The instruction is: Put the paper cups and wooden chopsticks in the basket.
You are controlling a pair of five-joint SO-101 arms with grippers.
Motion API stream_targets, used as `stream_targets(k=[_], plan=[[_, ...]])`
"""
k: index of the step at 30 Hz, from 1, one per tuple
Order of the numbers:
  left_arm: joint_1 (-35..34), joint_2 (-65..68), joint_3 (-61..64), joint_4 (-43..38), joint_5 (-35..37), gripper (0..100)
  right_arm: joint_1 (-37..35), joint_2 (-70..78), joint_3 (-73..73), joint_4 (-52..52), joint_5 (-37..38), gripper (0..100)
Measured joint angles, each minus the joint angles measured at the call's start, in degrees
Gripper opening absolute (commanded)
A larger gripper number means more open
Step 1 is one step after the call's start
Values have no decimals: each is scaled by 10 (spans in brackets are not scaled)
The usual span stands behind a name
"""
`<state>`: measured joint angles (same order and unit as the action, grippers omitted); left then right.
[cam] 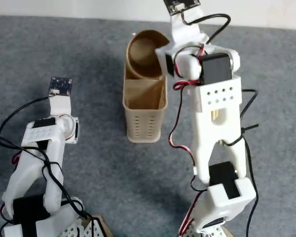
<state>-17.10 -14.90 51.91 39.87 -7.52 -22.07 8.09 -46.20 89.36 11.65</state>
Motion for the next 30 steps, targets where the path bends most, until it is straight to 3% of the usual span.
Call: stream_targets(k=[3, 15, 20, 30], plan=[[8, 0, 9, -14, 0, 140, 1, 0, 0, 21, -7, 304], [8, -4, 12, -49, 0, 140, 0, -1, -80, 42, -11, 304], [10, -4, 12, -57, 0, 140, -41, -1, -105, 35, -11, 304], [10, -5, 26, -59, 0, 140, -33, 164, -25, -15, -17, 304]])
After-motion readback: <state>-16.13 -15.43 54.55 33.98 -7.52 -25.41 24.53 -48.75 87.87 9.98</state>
